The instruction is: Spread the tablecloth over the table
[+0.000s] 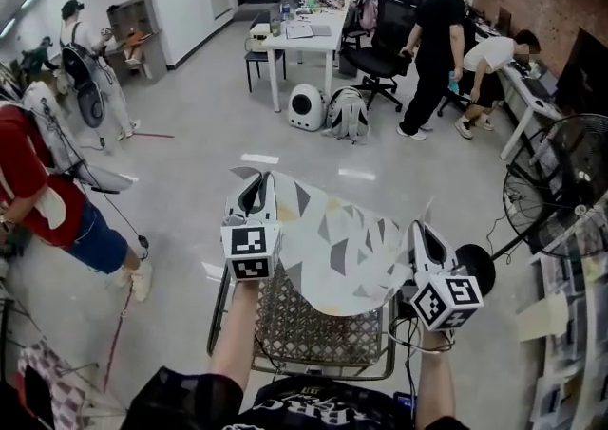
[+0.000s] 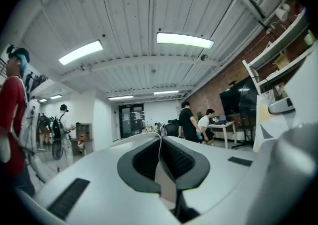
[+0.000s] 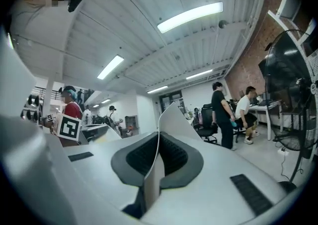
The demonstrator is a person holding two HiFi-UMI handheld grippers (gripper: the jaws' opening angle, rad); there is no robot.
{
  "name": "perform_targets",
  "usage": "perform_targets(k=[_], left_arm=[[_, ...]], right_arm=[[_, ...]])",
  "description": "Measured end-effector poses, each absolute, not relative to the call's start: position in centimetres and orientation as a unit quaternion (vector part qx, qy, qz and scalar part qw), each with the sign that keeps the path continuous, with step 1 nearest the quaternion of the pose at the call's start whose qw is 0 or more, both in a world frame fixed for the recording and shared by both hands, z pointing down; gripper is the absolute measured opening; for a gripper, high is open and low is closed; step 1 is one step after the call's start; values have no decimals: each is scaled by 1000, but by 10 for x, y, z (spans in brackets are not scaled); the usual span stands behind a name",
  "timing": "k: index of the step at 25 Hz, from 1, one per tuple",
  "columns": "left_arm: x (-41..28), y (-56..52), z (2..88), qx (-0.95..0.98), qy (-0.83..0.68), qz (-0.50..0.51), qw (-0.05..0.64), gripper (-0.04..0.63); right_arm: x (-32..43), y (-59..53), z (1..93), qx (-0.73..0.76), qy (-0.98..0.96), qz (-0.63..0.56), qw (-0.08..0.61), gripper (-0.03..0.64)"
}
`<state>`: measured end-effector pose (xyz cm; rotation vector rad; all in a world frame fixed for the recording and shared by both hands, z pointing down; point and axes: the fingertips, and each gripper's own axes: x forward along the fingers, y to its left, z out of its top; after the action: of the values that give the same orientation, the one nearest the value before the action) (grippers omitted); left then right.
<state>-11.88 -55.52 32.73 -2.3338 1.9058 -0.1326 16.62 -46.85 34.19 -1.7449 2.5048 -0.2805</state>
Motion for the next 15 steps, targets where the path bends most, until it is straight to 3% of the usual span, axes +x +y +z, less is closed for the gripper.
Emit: perform_targets(k=[4,9,15], left_arm=[[-165,-527,347,-726,684,-50,53,26],[-295,-503,353,-671,738,-54,41,28],[-375,-454,361,-598,800,-38,12,28]], right_arm=[[141,-465,350,-523,846,-91,47,17],[46,-468,345,-485,870,-85,42,18],[18,-461,352,-461,880,-104,39,18]])
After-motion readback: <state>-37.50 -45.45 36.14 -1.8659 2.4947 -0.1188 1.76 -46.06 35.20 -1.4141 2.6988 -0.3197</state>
